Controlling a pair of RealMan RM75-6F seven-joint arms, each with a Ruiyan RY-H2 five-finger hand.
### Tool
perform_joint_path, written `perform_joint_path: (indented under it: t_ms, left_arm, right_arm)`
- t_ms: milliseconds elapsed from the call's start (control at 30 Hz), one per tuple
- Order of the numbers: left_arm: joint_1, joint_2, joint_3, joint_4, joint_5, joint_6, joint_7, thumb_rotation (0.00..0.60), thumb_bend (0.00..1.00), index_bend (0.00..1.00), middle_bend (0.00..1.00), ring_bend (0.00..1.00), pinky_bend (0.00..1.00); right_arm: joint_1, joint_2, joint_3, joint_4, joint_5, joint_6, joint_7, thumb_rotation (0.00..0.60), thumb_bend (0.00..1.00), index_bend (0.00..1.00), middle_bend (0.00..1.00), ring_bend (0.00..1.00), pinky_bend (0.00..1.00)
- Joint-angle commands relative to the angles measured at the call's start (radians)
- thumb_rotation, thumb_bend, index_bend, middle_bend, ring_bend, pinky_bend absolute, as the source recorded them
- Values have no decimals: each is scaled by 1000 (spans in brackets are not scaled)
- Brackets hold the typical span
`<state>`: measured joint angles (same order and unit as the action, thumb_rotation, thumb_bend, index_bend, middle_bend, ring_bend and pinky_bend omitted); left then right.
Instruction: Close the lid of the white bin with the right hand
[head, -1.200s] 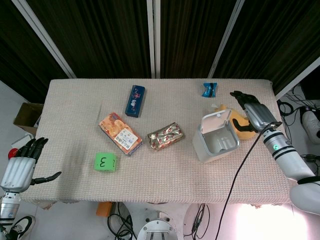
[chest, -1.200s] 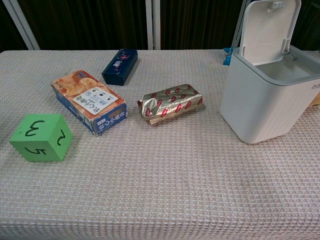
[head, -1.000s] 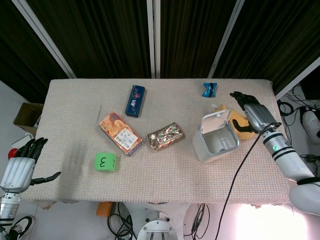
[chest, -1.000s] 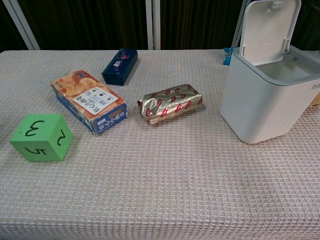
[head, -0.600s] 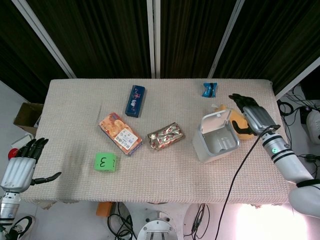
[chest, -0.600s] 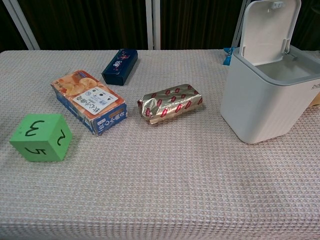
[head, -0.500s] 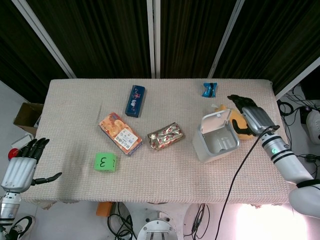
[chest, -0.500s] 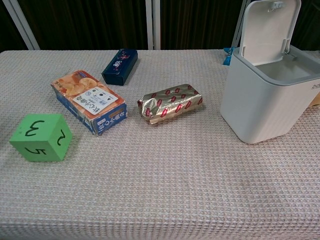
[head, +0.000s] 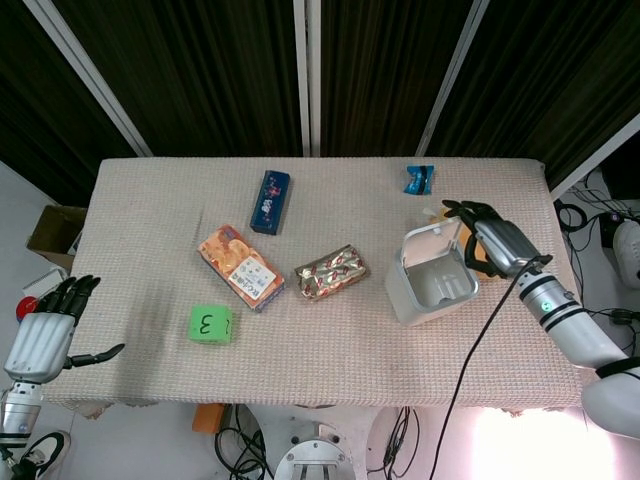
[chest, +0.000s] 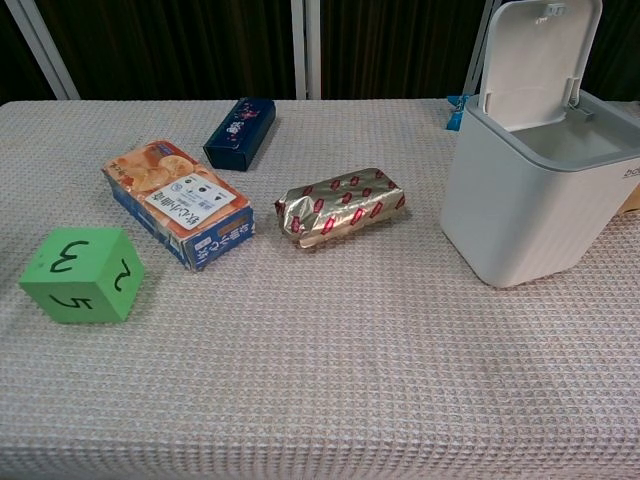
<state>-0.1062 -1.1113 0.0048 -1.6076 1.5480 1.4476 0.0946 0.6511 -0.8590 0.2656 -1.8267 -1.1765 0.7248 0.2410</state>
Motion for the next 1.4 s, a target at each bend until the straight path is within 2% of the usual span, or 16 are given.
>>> perform_joint_path:
  t_ms: [33, 167, 367, 700, 900, 1400]
  left_arm:
    - [1, 1, 0, -1, 0, 1, 1, 240, 0, 66, 83, 64, 225]
    - [5, 3, 3, -5, 5, 10, 4, 239, 0, 65, 83, 64, 226]
    - [10, 7, 7, -12, 6, 14, 14, 239, 0, 66, 83, 64, 226]
    - [7, 3, 10, -18, 11, 7, 27, 241, 0, 66, 83, 64, 227]
    - [10, 9, 10, -25, 10, 13, 27, 239, 0, 66, 83, 65, 227]
    - [6, -1, 13, 1, -2, -9, -7, 233, 0, 66, 83, 64, 227]
  right_arm:
    - [-6, 0, -7, -9, -16, 14, -7, 600, 1000, 0, 211, 0, 0]
    - [-33, 7, -27, -32, -72, 59, -19, 600, 1000, 0, 221, 0, 0]
    - [-95, 18, -84, -60, -191, 139, -38, 600, 1000, 0, 221, 0, 0]
    - [-155, -40, -168, -16, -326, 230, -68, 600, 1000, 0, 214, 0, 0]
    - [-179, -70, -197, 17, -359, 269, -89, 600, 1000, 0, 213, 0, 0]
    - [-177, -124, -234, 44, -346, 248, -160, 600, 1000, 0, 205, 0, 0]
